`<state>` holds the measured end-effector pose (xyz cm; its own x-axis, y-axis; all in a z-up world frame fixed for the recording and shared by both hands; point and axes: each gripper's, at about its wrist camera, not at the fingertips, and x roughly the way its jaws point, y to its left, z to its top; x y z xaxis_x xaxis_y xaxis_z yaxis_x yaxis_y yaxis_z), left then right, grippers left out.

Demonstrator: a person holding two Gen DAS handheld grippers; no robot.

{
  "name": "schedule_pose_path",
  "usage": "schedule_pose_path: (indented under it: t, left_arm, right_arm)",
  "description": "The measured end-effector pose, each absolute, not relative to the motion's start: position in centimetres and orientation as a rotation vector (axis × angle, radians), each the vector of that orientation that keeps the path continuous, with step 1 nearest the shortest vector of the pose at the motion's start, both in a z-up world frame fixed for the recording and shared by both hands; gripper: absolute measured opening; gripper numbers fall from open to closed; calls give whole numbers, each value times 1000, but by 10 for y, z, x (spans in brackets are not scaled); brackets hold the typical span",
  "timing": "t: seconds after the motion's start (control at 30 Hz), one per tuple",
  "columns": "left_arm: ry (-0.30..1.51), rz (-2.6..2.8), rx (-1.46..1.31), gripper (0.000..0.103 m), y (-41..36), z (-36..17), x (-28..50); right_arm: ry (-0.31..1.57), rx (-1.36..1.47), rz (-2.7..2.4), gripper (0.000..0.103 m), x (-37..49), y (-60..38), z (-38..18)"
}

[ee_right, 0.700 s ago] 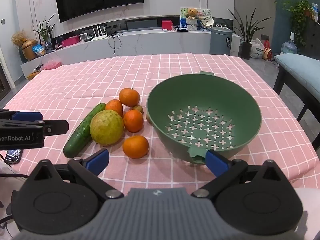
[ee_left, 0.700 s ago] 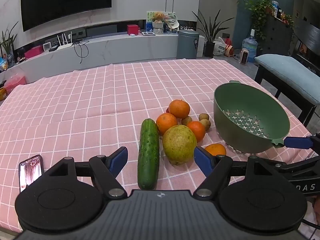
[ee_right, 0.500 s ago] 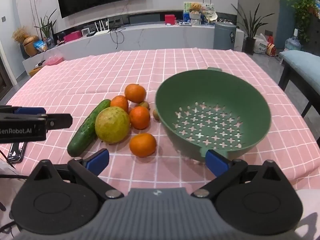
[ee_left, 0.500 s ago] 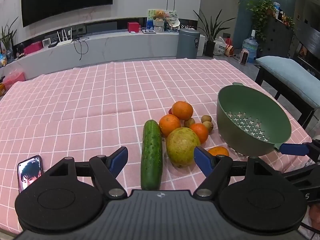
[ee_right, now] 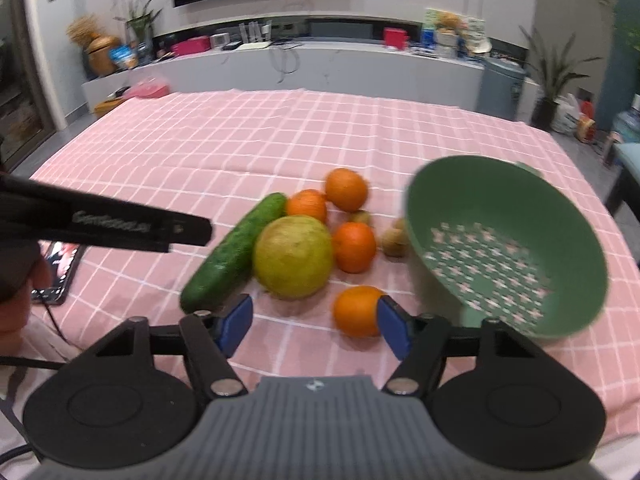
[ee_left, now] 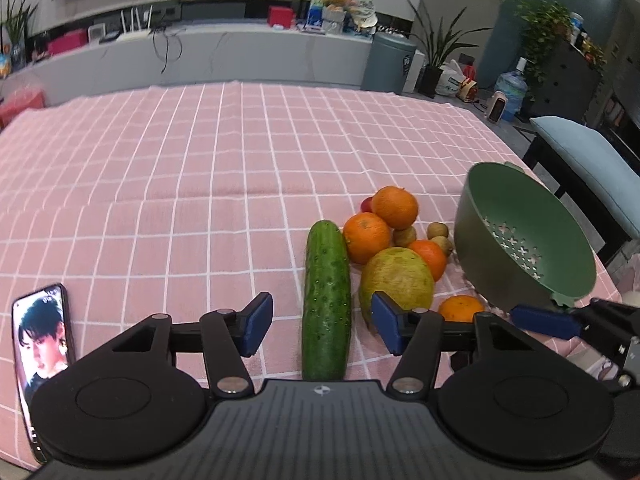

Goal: Organize fruits
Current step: 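Reach the left tool to the cucumber while the right tool reaches the pomelo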

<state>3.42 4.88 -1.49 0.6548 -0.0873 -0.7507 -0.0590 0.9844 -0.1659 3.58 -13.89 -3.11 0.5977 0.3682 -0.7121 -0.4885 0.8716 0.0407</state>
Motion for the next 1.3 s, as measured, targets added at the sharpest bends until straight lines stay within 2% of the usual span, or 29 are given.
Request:
schedule_pose_path:
  t: [0.33, 0.47, 1.3]
  left_arm:
    - [946, -48, -228, 59, 59, -36, 63]
    - [964, -67, -246, 58, 61, -43, 71]
    - [987, -96, -268, 55, 66, -67, 103]
  right_arm:
    - [804, -206, 533, 57, 60, -110, -43]
    - [814, -219, 539, 62, 69, -104, -46]
    - [814, -301, 538, 62, 90, -82, -68]
